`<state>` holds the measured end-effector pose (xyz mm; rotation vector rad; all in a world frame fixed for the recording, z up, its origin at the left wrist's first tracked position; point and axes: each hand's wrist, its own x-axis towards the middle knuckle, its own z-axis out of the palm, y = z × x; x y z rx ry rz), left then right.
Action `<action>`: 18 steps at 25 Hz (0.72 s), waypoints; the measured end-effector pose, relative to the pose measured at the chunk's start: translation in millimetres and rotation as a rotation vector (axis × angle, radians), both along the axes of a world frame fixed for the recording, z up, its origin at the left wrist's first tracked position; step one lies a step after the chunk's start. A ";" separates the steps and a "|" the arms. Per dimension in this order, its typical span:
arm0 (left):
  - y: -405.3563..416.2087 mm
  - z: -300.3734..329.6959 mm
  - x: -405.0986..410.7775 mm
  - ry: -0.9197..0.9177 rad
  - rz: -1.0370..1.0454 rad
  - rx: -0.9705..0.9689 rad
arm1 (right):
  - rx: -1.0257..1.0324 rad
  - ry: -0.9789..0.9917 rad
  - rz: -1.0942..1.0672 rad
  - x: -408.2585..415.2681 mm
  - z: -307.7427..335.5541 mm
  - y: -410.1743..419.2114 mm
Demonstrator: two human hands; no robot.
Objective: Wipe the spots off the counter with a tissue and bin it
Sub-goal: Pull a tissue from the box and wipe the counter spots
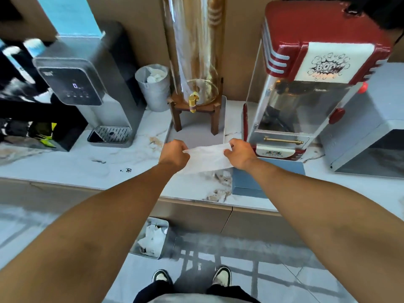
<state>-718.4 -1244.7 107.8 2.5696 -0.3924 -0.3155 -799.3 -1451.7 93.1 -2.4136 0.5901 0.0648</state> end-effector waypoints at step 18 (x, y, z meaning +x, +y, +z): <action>264.2 -1.8 114.1 0.046 0.156 -0.078 | 0.021 -0.050 0.101 144.1 -4.6 251.0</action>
